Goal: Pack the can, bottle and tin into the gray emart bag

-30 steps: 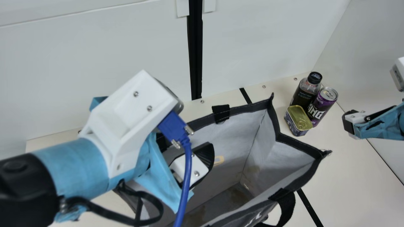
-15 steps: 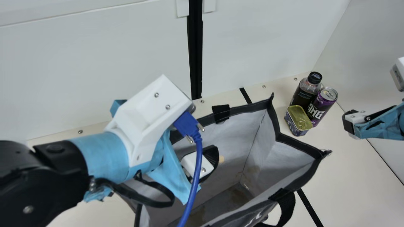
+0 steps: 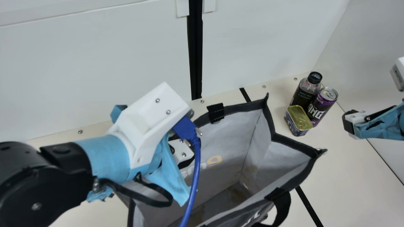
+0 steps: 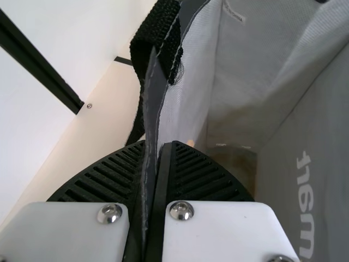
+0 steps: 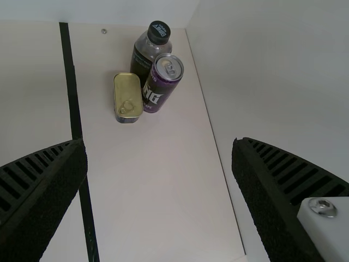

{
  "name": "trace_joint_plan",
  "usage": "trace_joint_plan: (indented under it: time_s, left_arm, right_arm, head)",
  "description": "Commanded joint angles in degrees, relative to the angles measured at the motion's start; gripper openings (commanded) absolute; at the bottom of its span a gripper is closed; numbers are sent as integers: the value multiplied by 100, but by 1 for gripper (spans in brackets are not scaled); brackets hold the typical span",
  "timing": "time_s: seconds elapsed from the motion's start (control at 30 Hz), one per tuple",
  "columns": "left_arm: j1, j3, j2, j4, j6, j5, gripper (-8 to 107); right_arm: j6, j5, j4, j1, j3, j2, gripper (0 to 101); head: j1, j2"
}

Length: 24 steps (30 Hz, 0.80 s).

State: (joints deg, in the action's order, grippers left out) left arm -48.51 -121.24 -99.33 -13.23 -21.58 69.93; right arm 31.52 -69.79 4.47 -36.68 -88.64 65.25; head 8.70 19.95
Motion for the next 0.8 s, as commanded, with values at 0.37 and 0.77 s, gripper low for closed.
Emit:
trace_joint_plan:
  time_s: [0.37, 0.77]
  left_arm:
    - [209, 102, 304, 484, 451, -3, 10]
    - [219, 203, 702, 2076, 1528, -3, 10]
  right_arm:
    - [0, 0, 0, 0, 0, 0, 91]
    - [0, 0, 0, 0, 0, 0, 91]
  head:
    - [130, 5]
    - [130, 5]
